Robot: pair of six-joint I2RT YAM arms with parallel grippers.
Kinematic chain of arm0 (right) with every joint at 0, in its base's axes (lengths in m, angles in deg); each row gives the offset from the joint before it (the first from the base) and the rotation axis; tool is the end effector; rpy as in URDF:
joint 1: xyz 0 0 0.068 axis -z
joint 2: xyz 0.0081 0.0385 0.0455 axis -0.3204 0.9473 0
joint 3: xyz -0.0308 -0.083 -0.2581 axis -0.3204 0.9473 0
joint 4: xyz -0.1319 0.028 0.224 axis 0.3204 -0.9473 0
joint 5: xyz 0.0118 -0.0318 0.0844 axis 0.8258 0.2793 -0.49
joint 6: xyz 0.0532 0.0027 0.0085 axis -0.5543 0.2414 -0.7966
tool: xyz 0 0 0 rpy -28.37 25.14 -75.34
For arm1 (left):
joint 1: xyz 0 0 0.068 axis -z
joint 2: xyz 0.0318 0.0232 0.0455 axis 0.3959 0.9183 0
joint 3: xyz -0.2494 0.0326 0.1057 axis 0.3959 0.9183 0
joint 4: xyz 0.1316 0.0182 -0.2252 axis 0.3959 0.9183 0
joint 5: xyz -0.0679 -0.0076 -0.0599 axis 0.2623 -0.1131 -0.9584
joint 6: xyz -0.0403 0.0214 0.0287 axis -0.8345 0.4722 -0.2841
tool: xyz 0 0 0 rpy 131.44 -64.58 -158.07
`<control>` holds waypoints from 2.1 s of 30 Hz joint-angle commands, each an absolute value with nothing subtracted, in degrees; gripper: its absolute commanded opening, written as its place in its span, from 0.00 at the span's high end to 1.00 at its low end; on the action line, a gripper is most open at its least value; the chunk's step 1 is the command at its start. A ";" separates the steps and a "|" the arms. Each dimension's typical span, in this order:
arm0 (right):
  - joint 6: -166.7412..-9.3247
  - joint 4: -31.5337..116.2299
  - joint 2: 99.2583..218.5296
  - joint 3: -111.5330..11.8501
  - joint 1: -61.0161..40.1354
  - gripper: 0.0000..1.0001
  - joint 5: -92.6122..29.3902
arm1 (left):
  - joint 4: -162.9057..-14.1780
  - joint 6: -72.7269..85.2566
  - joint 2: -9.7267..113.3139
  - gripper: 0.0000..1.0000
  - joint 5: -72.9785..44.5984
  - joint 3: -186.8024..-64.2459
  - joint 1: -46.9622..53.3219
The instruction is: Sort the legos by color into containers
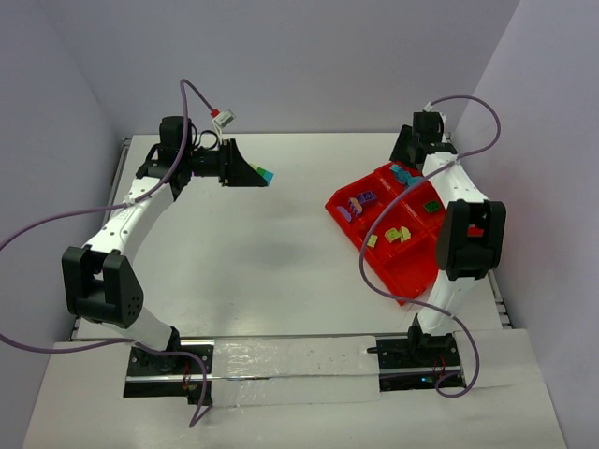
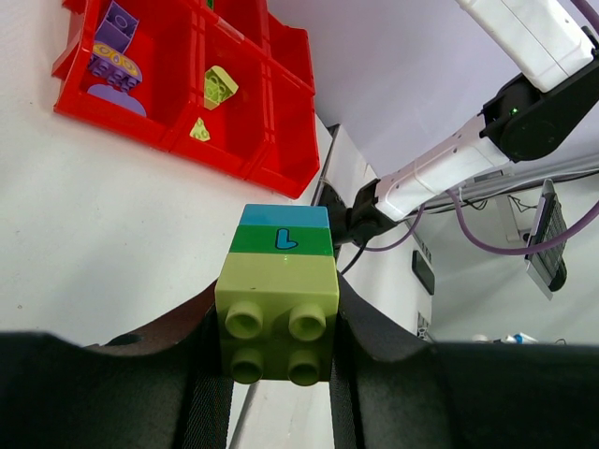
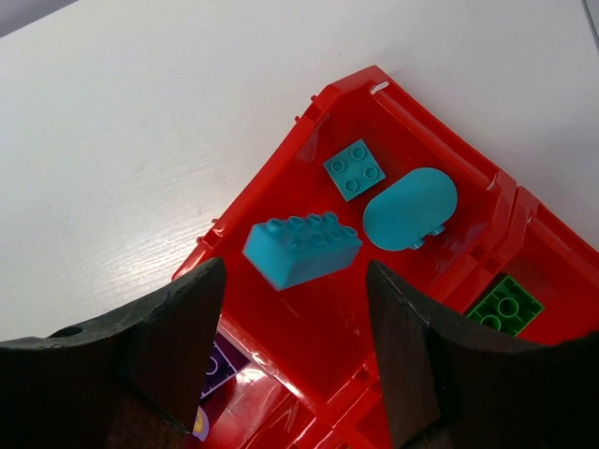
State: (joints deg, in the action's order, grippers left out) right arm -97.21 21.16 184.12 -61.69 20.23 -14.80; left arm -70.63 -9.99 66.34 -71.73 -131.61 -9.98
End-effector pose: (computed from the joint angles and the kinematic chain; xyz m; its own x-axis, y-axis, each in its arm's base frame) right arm 0.4280 -0.0172 0.2736 -0.5848 0.2879 -0.7584 0.3211 0.9407 0.1095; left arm 0.3335 -0.1124 0.3456 -0.8091 -0.0048 -0.5876 0.5699 0.2373 -0.7867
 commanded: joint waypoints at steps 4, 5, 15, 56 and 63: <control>-96.18 21.36 178.92 -63.56 20.06 0.32 -15.83 | -70.53 -8.64 64.77 1.00 -71.93 -134.86 -9.84; -95.86 21.63 178.13 -63.33 19.81 0.32 -16.82 | -70.57 -8.70 64.70 1.00 -71.96 -134.90 -9.81; -78.37 33.89 164.03 -54.02 4.81 0.36 -49.46 | -71.67 -9.49 65.42 1.00 -73.26 -135.10 -9.78; -52.09 42.45 162.74 -51.06 -22.30 0.37 -43.58 | -74.99 -16.54 65.16 1.00 -71.20 -135.09 -9.61; -52.74 43.06 163.89 -52.29 -23.04 0.39 -44.71 | -74.56 -16.24 65.00 1.00 -71.04 -134.74 -9.61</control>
State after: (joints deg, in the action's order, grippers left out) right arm -52.97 39.51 163.67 -49.10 -22.15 -44.18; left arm -73.12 -16.26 66.34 -71.02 -133.34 -9.91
